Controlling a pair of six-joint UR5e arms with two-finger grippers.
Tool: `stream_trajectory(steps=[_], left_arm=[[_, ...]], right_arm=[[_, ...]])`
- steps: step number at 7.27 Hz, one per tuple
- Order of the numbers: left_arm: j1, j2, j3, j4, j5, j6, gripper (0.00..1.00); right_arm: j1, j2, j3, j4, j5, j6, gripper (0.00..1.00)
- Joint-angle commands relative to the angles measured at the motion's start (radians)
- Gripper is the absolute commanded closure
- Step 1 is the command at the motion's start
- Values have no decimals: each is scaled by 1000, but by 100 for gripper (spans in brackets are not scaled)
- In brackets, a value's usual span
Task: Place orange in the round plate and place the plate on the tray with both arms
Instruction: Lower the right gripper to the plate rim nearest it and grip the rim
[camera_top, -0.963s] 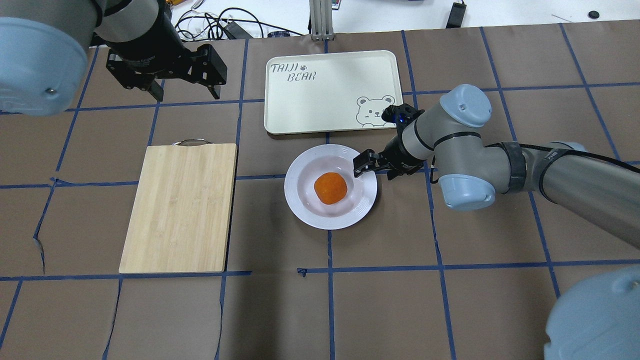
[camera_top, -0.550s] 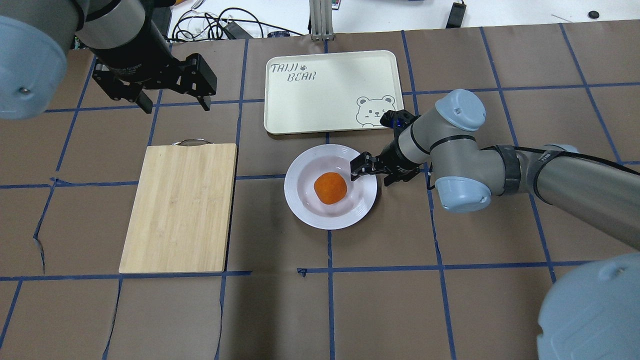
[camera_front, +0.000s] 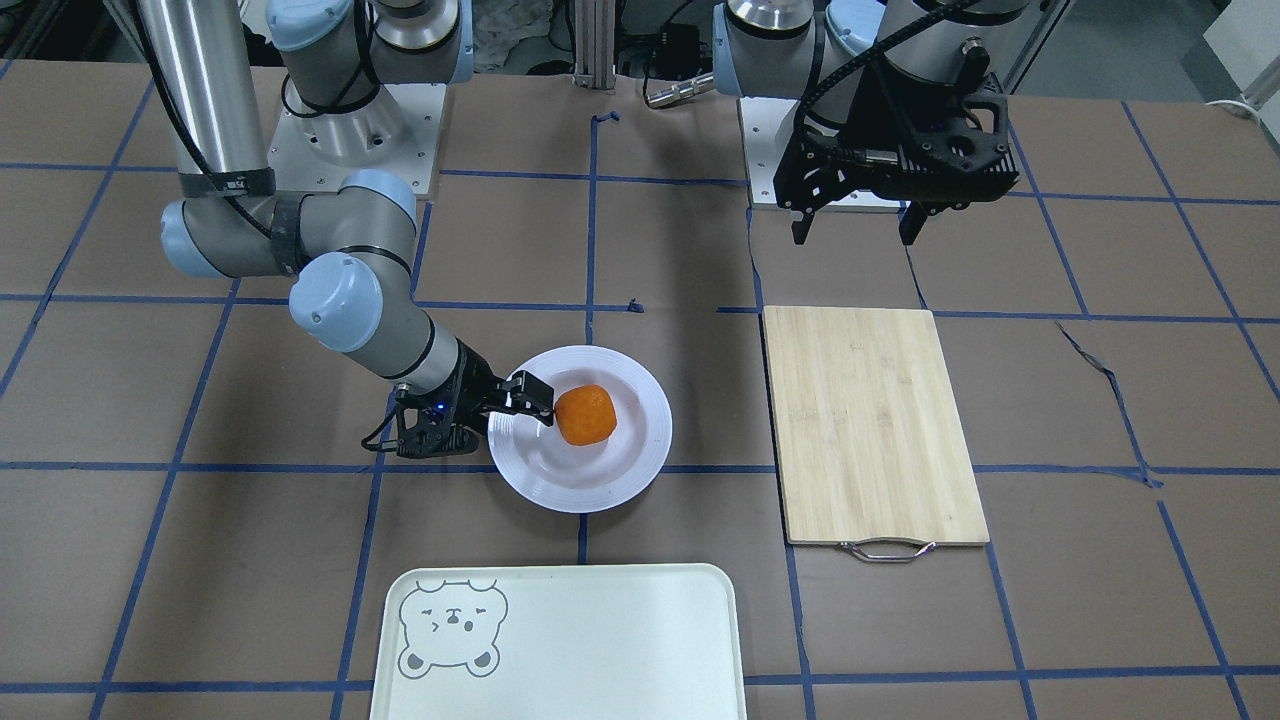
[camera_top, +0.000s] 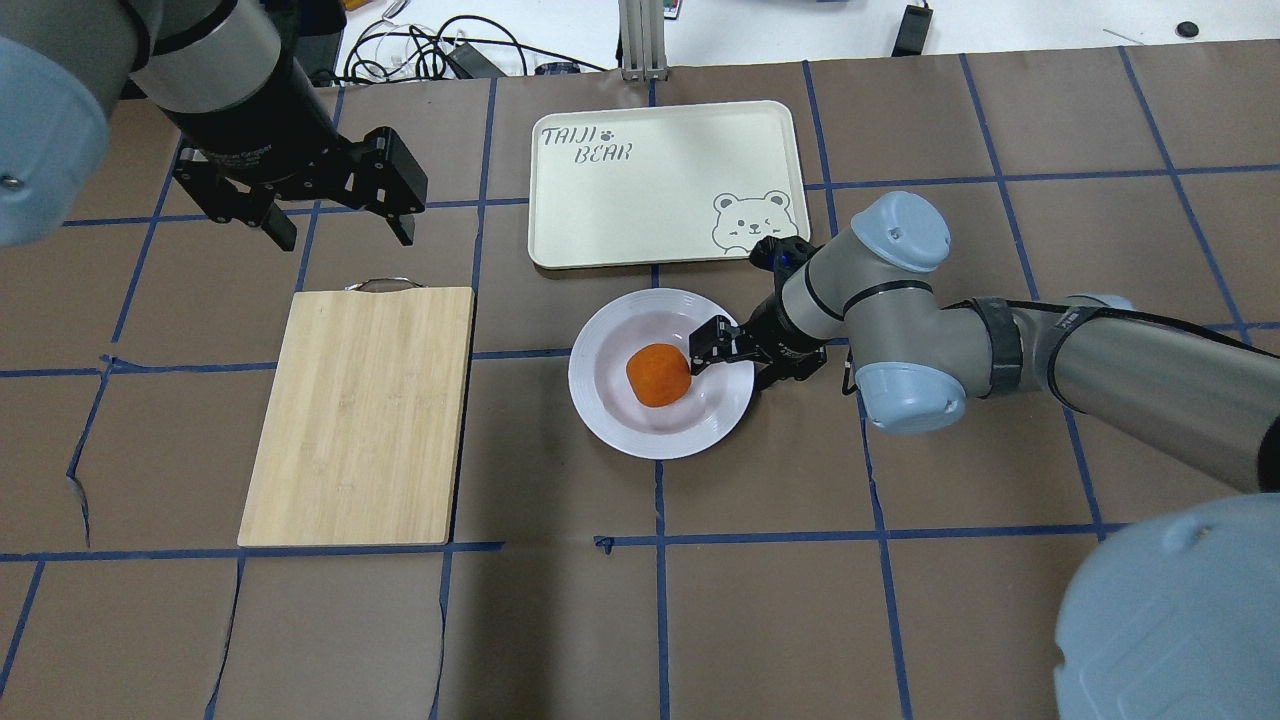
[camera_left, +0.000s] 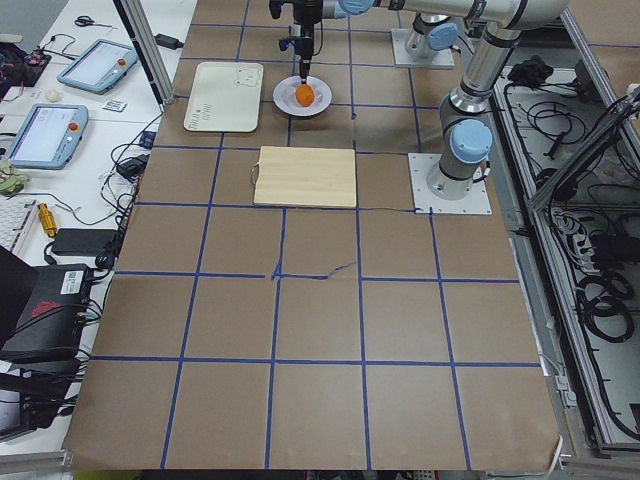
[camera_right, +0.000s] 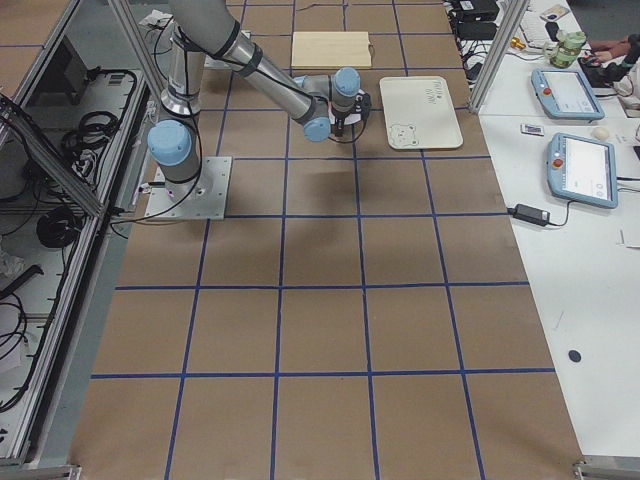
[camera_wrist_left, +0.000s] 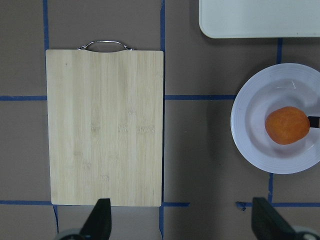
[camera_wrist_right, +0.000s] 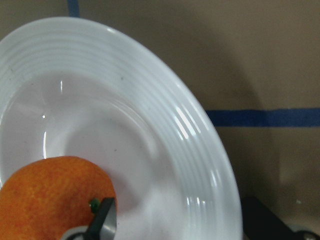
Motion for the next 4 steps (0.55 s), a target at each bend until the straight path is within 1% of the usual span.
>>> stream_trajectory(steps=[1, 2, 3, 4], left_arm=[[5, 0, 0, 2, 2, 19, 0], [5, 0, 1, 2, 2, 19, 0], [5, 0, 0, 2, 1, 19, 0], [5, 0, 0, 2, 1, 19, 0]], right_arm=[[6, 3, 0, 1, -4, 8, 30], [6, 3, 0, 1, -6, 5, 41], [6, 3, 0, 2, -7, 3, 50], [6, 3, 0, 2, -10, 3, 62]])
